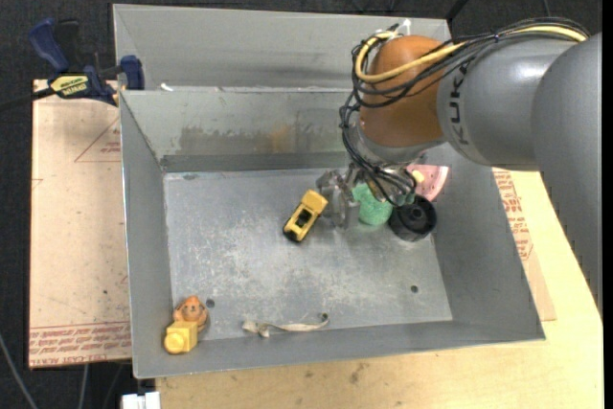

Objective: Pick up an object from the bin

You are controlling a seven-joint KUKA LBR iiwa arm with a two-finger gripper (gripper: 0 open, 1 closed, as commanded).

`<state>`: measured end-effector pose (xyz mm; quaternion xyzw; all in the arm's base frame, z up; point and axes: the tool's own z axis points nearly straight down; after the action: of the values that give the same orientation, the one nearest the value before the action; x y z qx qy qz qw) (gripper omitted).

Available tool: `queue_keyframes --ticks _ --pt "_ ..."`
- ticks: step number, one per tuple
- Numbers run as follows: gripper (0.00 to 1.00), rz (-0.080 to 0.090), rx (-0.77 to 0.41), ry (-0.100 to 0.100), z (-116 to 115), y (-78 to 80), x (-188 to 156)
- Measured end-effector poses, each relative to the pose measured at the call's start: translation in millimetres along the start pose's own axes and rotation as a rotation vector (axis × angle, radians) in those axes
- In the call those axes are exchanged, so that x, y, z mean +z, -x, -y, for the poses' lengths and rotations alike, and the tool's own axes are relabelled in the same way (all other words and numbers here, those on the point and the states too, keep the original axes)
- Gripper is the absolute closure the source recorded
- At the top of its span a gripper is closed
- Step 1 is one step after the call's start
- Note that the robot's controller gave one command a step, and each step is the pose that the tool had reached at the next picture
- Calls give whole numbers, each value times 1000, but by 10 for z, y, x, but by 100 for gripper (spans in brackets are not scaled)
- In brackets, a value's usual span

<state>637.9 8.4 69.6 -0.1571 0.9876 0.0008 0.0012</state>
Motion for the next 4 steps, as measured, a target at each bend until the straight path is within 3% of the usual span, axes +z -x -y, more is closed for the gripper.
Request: queue_keyframes --ticks 1,3,4 --pt "0 4 -100 -1 -145 52 -516" --pt "0 3 -151 -3 -247 113 -330" --pt "0 -1 -322 0 -406 49 -177"
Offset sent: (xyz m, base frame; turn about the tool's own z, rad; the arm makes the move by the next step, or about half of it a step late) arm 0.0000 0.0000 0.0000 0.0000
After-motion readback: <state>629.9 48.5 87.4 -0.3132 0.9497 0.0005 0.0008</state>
